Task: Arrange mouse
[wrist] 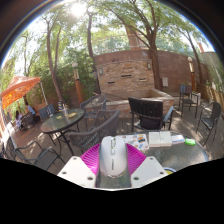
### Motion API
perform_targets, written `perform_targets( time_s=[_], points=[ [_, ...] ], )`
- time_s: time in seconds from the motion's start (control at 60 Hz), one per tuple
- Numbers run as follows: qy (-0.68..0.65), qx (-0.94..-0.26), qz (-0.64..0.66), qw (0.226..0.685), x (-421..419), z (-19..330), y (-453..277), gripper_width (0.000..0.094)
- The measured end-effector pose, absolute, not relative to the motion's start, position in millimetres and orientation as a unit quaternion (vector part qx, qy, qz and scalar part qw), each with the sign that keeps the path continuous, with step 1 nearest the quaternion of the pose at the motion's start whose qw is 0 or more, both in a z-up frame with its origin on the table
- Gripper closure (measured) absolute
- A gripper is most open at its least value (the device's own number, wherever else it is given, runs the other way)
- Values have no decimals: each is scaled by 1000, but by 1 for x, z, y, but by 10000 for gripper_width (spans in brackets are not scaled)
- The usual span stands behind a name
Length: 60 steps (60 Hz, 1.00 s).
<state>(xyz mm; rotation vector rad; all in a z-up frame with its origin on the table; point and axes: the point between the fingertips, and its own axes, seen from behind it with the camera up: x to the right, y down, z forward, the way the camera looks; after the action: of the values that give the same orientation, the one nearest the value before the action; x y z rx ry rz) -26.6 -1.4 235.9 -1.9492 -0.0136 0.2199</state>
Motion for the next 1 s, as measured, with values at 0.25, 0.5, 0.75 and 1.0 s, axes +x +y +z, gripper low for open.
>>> perform_targets(
  time_s=[0.25,0.5,0.75,1.0],
  points=[
    [19,-885,13,465,133,98,3,593],
    [1,-923,14,384,167,-17,-33,441],
    [-11,-908,-11,419,167,45,-51,77],
    [-11,-883,-55,467,158,157,-137,68]
  ],
)
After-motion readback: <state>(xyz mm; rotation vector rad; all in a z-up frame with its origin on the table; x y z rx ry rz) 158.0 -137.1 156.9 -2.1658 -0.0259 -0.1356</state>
